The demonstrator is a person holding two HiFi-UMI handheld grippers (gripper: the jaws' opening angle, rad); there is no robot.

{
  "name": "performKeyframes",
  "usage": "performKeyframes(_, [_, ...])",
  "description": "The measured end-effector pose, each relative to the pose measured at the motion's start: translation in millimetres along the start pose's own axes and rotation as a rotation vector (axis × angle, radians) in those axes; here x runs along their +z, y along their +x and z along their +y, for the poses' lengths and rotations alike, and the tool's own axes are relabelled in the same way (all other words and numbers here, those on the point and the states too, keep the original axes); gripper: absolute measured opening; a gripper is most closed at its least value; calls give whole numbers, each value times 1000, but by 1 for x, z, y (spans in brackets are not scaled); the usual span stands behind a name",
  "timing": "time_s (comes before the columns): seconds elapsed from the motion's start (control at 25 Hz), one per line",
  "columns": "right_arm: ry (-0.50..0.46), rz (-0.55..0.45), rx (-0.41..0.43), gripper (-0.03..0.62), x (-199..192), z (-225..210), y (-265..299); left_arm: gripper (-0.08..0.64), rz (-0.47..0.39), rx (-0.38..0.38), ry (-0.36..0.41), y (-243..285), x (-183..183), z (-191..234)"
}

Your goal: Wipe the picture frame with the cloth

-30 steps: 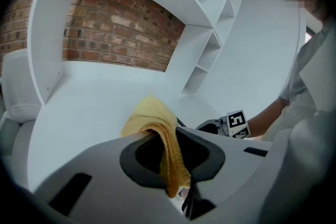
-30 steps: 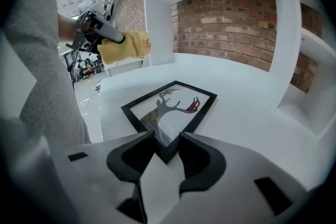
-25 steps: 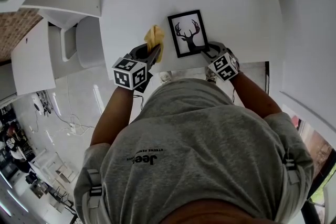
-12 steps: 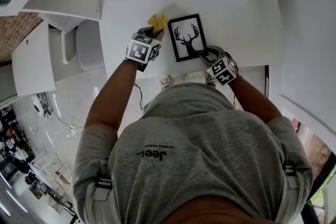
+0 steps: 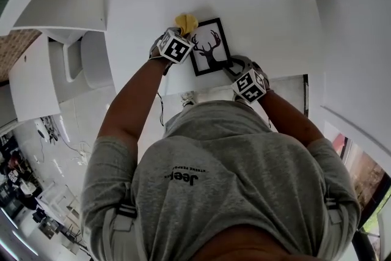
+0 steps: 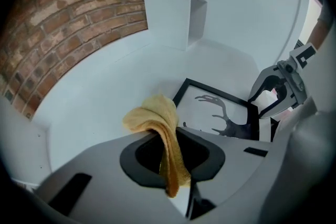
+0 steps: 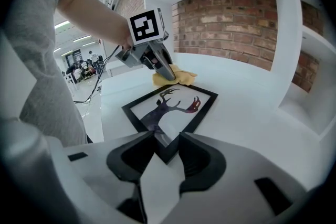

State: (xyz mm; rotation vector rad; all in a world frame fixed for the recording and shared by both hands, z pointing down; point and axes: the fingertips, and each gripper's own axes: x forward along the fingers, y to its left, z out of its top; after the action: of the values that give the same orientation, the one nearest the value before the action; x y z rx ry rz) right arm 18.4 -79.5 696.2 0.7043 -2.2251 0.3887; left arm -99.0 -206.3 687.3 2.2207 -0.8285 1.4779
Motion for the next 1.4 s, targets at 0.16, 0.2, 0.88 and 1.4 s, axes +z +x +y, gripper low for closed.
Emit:
performKeyframes(0.16, [-3,-8,4,153,0,0,1,66,16,-2,26,9,12,-5])
performKeyframes(0.2, [-4,-8,6,153,0,0,1,66,17,-5,34,11,16,-7])
performKeyframes(0.88, [-12,-8,25,153,0,-1,3,66,36,-94,282,55,100,-79])
performKeyframes(1.4, [-14,9,20,153,-5,-4,1,66,-37,-79,191,21,86,-55])
